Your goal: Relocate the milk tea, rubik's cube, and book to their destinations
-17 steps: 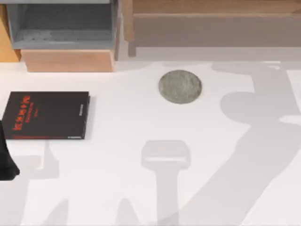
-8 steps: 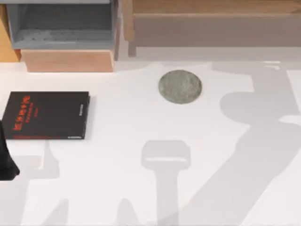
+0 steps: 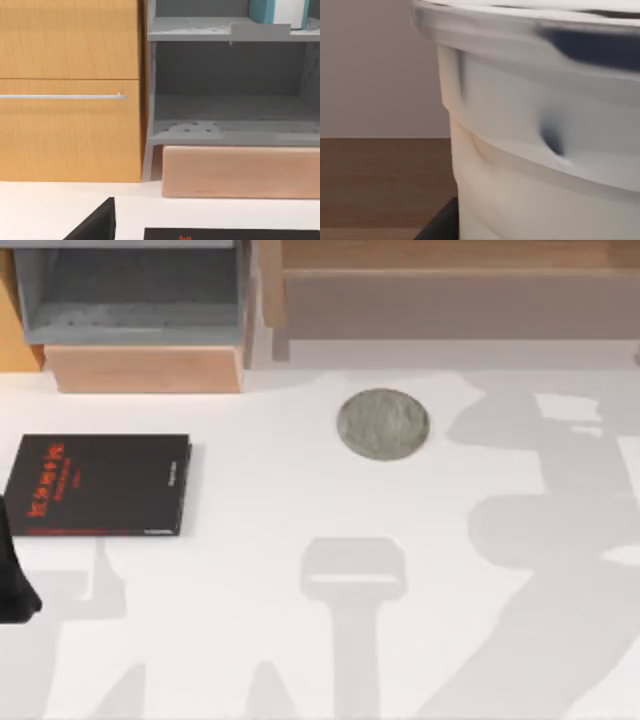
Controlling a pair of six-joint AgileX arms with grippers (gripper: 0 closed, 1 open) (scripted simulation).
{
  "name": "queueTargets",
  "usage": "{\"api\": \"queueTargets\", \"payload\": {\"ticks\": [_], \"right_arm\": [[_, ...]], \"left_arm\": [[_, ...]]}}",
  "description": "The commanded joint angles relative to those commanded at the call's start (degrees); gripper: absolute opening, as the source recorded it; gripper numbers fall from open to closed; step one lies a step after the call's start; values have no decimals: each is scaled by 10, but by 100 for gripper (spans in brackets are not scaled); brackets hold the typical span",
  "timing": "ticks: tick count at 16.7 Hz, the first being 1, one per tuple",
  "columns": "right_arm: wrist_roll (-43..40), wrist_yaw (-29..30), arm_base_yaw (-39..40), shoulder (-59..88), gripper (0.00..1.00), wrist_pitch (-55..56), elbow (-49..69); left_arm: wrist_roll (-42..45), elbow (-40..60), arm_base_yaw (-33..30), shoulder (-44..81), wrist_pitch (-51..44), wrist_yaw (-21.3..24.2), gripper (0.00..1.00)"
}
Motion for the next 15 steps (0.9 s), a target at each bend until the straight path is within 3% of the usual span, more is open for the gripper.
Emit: {"api": "queueTargets", "payload": {"ticks": [9, 12, 15], "right_arm": [[5, -1, 0, -40, 0, 14, -50], [37, 48, 56, -48, 0, 25, -50], [78, 132, 165, -47, 0, 42, -54]], "left_arm": [[0, 0, 0, 0, 0, 0, 100], [0, 0, 0, 0, 0, 0, 100], [0, 0, 0, 0, 0, 0, 100]]}}
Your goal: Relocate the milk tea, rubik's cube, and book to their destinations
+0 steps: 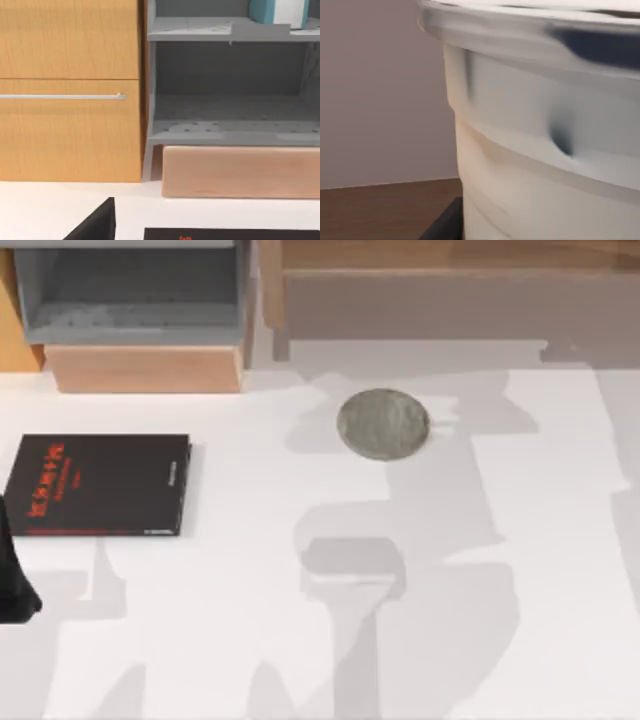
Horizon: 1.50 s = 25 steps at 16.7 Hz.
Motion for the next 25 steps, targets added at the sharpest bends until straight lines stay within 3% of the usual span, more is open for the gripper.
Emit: {"api": "queueTargets", "payload": {"ticks": [7, 13, 17, 25], "right_arm": [[25, 243, 316, 65, 0, 68, 8], [-47, 410, 407, 198, 0, 127, 40], [-80, 453, 415, 244, 0, 146, 56], [-78, 453, 414, 261, 0, 163, 55]], "left_arm": [[0, 0, 0, 0, 0, 0, 100], [0, 0, 0, 0, 0, 0, 100], [0, 0, 0, 0, 0, 0, 100], [0, 0, 0, 0, 0, 0, 100]]}}
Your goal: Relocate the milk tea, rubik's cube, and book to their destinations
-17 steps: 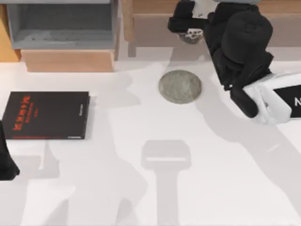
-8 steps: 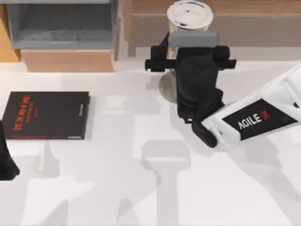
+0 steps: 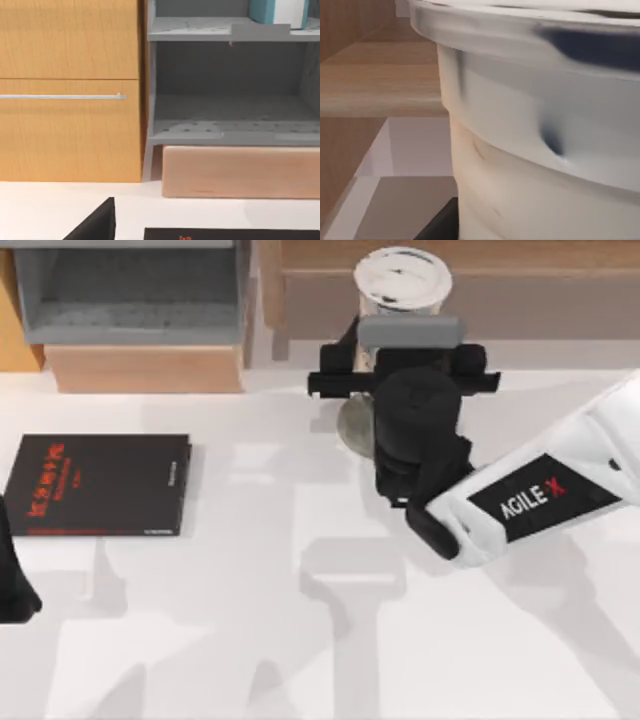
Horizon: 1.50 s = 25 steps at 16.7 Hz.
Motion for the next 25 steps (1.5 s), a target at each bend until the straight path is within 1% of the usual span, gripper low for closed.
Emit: {"api": "queueTargets", "payload": {"ticks": [5, 9, 22, 23, 25], "right_arm": [[-2, 1, 1, 34, 0, 34, 2], [-2, 1, 1, 35, 0, 34, 2], [-2, 1, 1, 35, 98, 34, 2], [-2, 1, 1, 35, 100, 34, 2], [-2, 1, 1, 35, 100, 34, 2]], "left_arm": [[0, 0, 0, 0, 0, 0, 100], [0, 0, 0, 0, 0, 0, 100], [0, 0, 0, 0, 0, 0, 100], [0, 0, 0, 0, 0, 0, 100], [0, 0, 0, 0, 0, 0, 100]]}}
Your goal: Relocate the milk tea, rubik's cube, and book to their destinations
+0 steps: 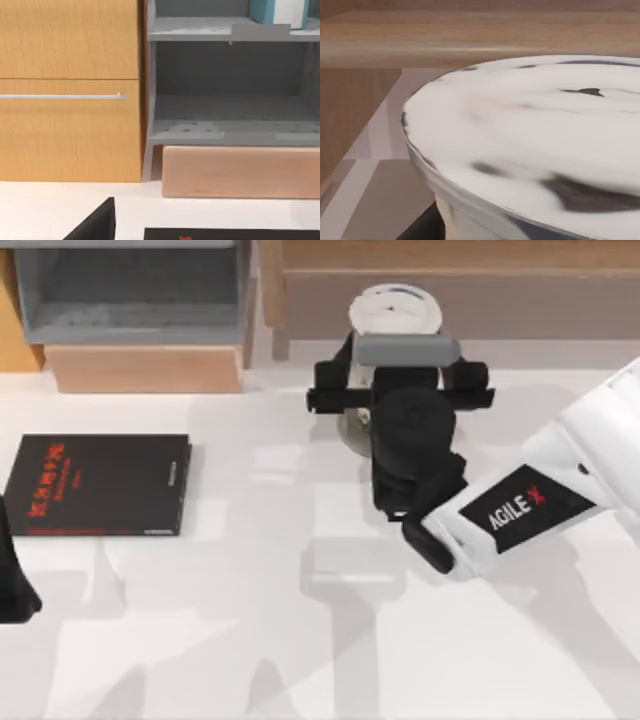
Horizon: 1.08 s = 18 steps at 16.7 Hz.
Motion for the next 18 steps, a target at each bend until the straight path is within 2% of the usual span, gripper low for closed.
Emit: {"api": "queueTargets", "payload": {"ticks": [18], "right_arm": [[1, 26, 24, -27, 100, 32, -64]], "left_arm": [[0, 0, 0, 0, 0, 0, 100]]}}
